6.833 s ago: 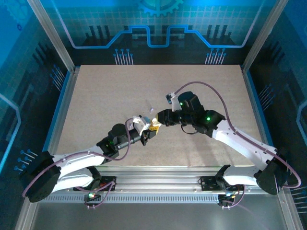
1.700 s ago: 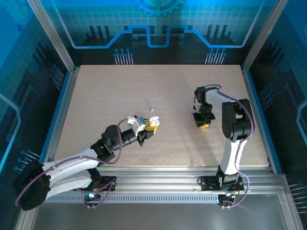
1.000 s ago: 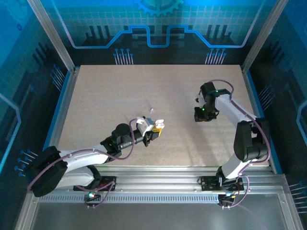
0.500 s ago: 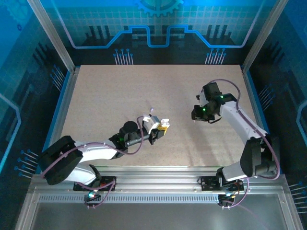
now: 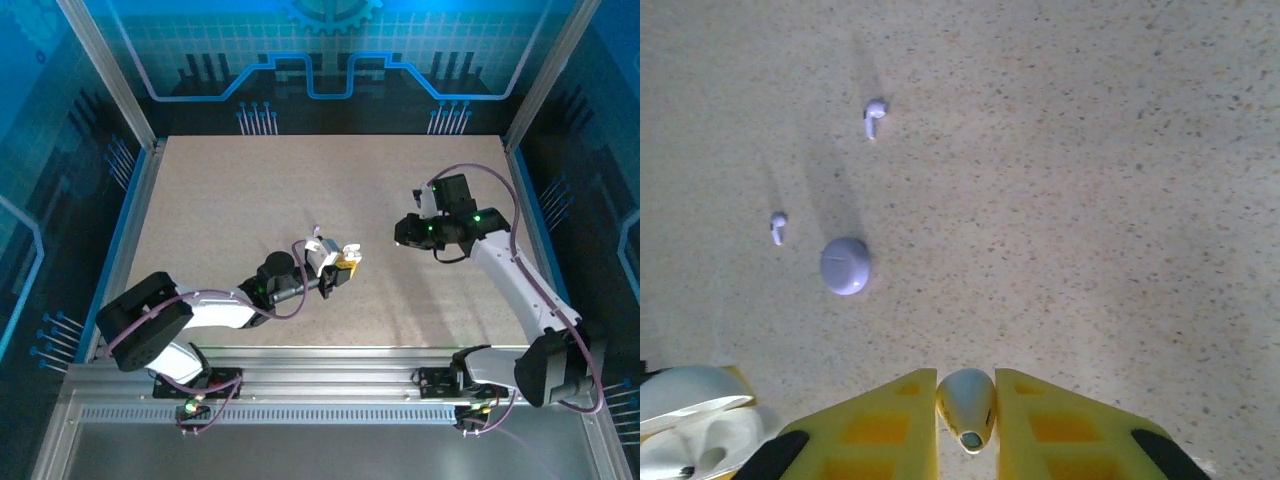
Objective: Insert the wireless bluetooth earbuds into the charging case
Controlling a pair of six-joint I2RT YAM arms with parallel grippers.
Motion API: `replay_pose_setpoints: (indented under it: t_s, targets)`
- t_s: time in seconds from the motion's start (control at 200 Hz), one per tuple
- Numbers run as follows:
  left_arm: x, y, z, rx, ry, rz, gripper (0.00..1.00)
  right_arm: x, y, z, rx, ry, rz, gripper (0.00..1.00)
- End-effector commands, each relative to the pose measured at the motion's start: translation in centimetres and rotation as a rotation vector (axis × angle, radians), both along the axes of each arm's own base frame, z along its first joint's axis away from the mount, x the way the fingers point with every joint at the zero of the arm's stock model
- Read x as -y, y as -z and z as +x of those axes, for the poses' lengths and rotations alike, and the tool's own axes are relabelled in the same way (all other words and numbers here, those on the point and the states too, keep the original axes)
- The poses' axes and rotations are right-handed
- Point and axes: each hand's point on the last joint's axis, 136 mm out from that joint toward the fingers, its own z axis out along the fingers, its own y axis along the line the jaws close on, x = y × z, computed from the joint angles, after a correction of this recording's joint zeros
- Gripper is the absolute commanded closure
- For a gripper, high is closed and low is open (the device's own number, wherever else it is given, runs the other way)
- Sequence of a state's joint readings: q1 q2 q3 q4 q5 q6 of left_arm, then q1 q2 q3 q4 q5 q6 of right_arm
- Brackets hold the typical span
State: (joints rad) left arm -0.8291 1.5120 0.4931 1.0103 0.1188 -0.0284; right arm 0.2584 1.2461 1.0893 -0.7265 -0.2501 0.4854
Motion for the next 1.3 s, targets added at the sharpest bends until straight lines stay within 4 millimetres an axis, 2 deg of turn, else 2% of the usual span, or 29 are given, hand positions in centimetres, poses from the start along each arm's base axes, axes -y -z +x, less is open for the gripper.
replay_pose_setpoints:
  t_s: [0.0, 0.45, 0.875, 0.885, 0.905, 1.296]
  targets:
    - [0.8, -2.5, 0.4, 0.051, -0.005, -0.079, 0.84, -1.7, -1.5, -0.2, 0.036, -0.011, 0.094, 0.82]
    - [1.0, -3.8, 1.0, 0.099, -0.025, -0.134, 0.84, -6.8, -5.4, -0.6, 0.157, -0.073, 0.275, 0.81]
    - [1.0, -5.4, 1.0, 0.128, -0.031, -0.192, 0.84, -7.8, -5.9, -2.4, 0.185, -0.053, 0.403, 0.81]
    - [1.0, -5.4, 1.0, 0.128, -0.032, -0.192, 0.84, -7.7, -5.0, -2.6, 0.167, -0.049, 0.396, 0.8]
    - [1.0, -5.4, 1.0, 0.129, -0.031, -0.194, 0.84, -7.7, -4.8, -2.7, 0.163, -0.049, 0.397, 0.8]
    - [0.9, -5.6, 0.7, 0.142, -0.025, -0.194, 0.84, -7.9, -5.9, -2.5, 0.207, -0.046, 0.432, 0.81]
